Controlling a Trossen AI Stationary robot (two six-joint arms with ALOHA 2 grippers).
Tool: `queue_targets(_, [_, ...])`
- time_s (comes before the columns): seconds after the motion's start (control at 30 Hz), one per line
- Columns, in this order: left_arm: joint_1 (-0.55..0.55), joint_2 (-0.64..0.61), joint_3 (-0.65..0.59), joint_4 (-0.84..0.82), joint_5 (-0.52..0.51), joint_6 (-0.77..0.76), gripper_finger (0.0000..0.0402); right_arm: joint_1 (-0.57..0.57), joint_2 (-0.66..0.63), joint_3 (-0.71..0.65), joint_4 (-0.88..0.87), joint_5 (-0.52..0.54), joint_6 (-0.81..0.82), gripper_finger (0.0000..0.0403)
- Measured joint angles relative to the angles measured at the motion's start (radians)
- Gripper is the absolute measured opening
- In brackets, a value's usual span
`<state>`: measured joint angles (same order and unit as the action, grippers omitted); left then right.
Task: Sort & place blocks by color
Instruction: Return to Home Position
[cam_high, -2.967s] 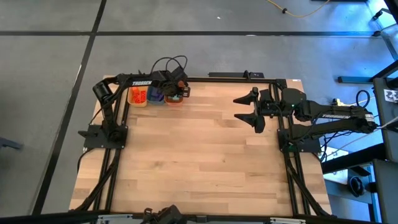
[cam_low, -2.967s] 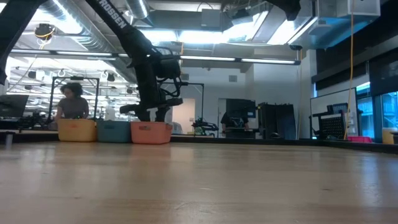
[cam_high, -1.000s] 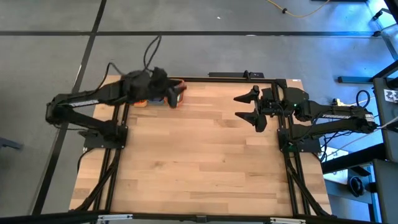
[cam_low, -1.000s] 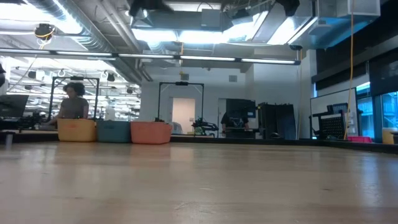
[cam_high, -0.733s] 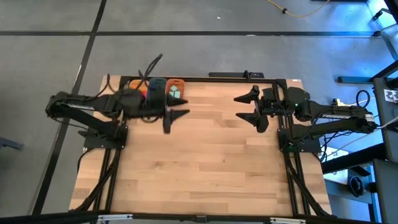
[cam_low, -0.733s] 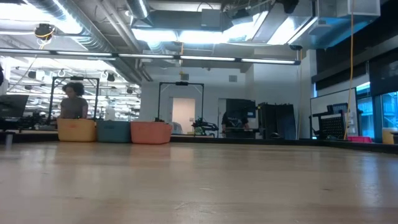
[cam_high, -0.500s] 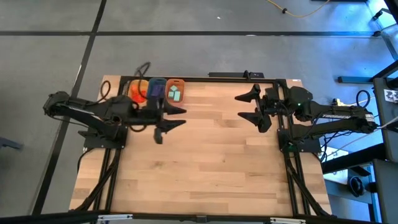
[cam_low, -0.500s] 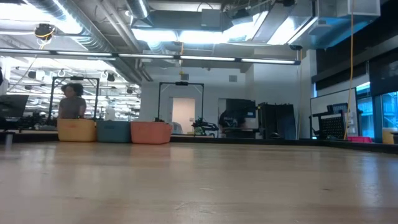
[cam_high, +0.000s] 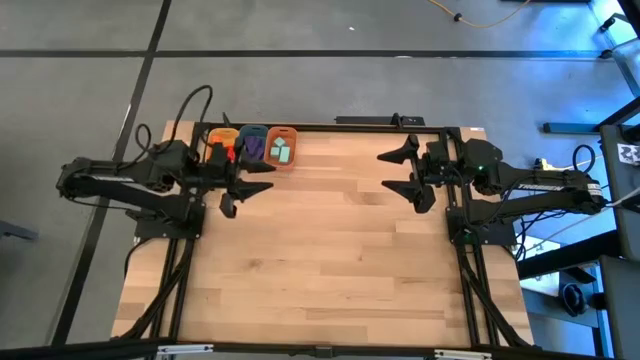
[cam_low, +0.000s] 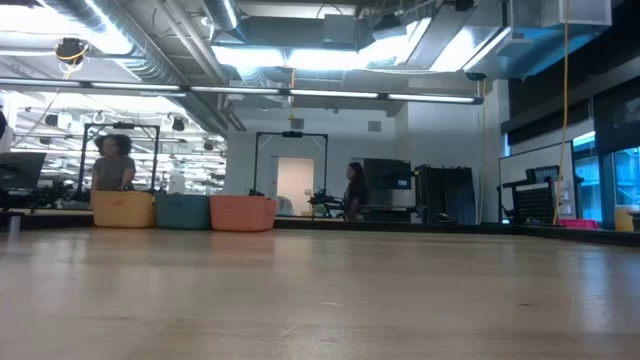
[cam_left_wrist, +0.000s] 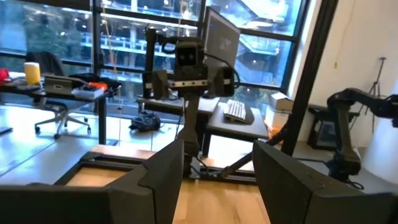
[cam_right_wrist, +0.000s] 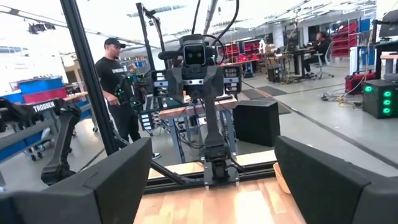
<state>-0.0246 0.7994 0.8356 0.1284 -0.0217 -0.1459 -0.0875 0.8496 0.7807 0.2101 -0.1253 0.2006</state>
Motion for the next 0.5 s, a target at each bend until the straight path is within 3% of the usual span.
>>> queue_targets(0.37, [-0.005,-0.003,0.0,-0.048,-0.007,-0.084,0.0178,0.0,0.0,0.0,0.001,0.0,0.003,0.0325])
queue_targets(0.5, [-0.003,-0.004,0.0,-0.043,-0.013,-0.056,0.0142,0.0,0.0,0.0,0.001,0.0,0.002,0.0325])
